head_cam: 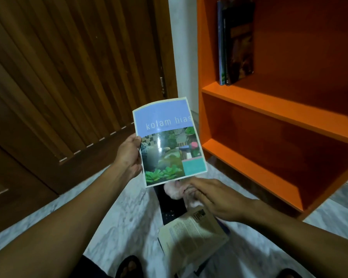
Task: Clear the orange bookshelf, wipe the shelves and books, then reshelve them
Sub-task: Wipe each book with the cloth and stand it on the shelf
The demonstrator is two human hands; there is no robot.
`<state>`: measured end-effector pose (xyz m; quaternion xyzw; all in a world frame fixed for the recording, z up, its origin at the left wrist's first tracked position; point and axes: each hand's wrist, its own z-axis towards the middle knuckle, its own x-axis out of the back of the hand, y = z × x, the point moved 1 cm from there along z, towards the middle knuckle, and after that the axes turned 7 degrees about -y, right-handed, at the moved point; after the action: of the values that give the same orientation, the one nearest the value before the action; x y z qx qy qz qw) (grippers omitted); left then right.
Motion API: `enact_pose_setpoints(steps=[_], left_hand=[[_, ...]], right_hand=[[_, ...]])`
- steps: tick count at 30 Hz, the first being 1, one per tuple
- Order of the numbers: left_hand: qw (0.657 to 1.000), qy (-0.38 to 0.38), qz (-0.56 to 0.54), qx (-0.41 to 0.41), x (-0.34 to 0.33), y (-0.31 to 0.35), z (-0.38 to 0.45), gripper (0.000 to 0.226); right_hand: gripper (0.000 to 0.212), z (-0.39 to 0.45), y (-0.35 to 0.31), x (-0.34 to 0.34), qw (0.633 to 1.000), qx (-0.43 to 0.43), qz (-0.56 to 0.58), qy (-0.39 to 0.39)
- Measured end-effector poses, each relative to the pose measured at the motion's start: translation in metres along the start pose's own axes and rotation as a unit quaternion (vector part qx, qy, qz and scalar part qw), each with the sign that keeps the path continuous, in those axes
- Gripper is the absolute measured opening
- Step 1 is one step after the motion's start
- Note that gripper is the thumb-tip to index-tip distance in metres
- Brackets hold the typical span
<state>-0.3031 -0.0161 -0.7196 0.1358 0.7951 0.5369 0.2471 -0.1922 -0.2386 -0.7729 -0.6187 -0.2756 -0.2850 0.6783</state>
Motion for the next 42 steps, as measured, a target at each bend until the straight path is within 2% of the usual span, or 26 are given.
enact_pose_setpoints(steps=[3,6,8,10,12,14,16,17,19,21,24,26,28,31,35,38,42], left_hand=[[0.997,0.006,0.06,-0.037,0.002,0.007,0.001,0.024],[0.989,-0.011,0.125,-0.077,0.005,0.007,0.001,0.02],[0.98,-0.017,0.172,-0.096,0.004,0.004,-0.001,0.019],[0.976,-0.033,0.191,-0.103,0.0,-0.001,-0.004,0.02],[0.976,-0.048,0.192,-0.094,-0.004,-0.01,-0.007,0.022],[0.978,-0.061,0.186,-0.078,-0.013,-0.02,-0.012,0.024],[0.98,-0.085,0.172,-0.059,-0.027,-0.031,-0.019,0.024],[0.979,-0.103,0.168,-0.051,-0.036,-0.036,-0.024,0.023],[0.978,-0.143,0.15,-0.033,-0.056,-0.043,-0.034,0.02],[0.981,-0.16,0.111,-0.013,-0.07,-0.047,-0.04,0.021],[0.988,-0.15,0.022,0.031,-0.075,-0.047,-0.04,0.026],[0.991,-0.124,-0.011,0.053,-0.069,-0.046,-0.033,0.028],[0.994,-0.088,-0.021,0.063,-0.062,-0.043,-0.026,0.025],[0.993,-0.073,-0.048,0.078,-0.053,-0.039,-0.02,0.027],[0.997,-0.042,-0.039,0.06,-0.039,-0.029,-0.013,0.026],[0.999,-0.021,-0.015,0.03,-0.03,-0.02,-0.006,0.024],[0.999,-0.024,0.014,-0.021,-0.021,-0.009,-0.001,0.027]], right_hand=[[0.021,0.003,-0.007,0.0,0.998,-0.011,0.057,-0.017],[0.027,0.007,-0.008,0.021,0.984,-0.071,0.153,-0.065],[0.034,0.006,-0.009,0.042,0.979,-0.077,0.175,-0.073],[0.027,0.009,-0.013,0.061,0.967,-0.077,0.244,0.006],[0.018,0.015,-0.015,0.075,0.939,-0.075,0.288,0.171],[0.018,0.019,-0.013,0.087,0.922,-0.075,0.231,0.303],[0.023,0.024,-0.011,0.09,0.918,-0.067,0.164,0.355],[0.027,0.027,-0.01,0.089,0.923,-0.06,0.129,0.357],[0.031,0.035,-0.004,0.077,0.946,-0.058,0.029,0.318],[0.038,0.043,0.003,0.057,0.962,-0.097,-0.047,0.252],[0.047,0.041,0.008,0.03,0.972,-0.112,-0.065,0.198],[0.053,0.035,0.006,0.016,0.981,-0.084,-0.063,0.166],[0.05,0.031,0.009,0.004,0.988,-0.06,-0.055,0.133],[0.049,0.023,0.014,-0.015,0.992,-0.01,-0.1,0.078],[0.048,0.014,0.008,-0.03,0.996,0.039,-0.071,0.029],[0.035,0.013,0.004,-0.033,0.996,0.057,-0.062,0.021],[0.028,0.013,0.003,-0.032,0.999,-0.005,0.033,-0.005]])
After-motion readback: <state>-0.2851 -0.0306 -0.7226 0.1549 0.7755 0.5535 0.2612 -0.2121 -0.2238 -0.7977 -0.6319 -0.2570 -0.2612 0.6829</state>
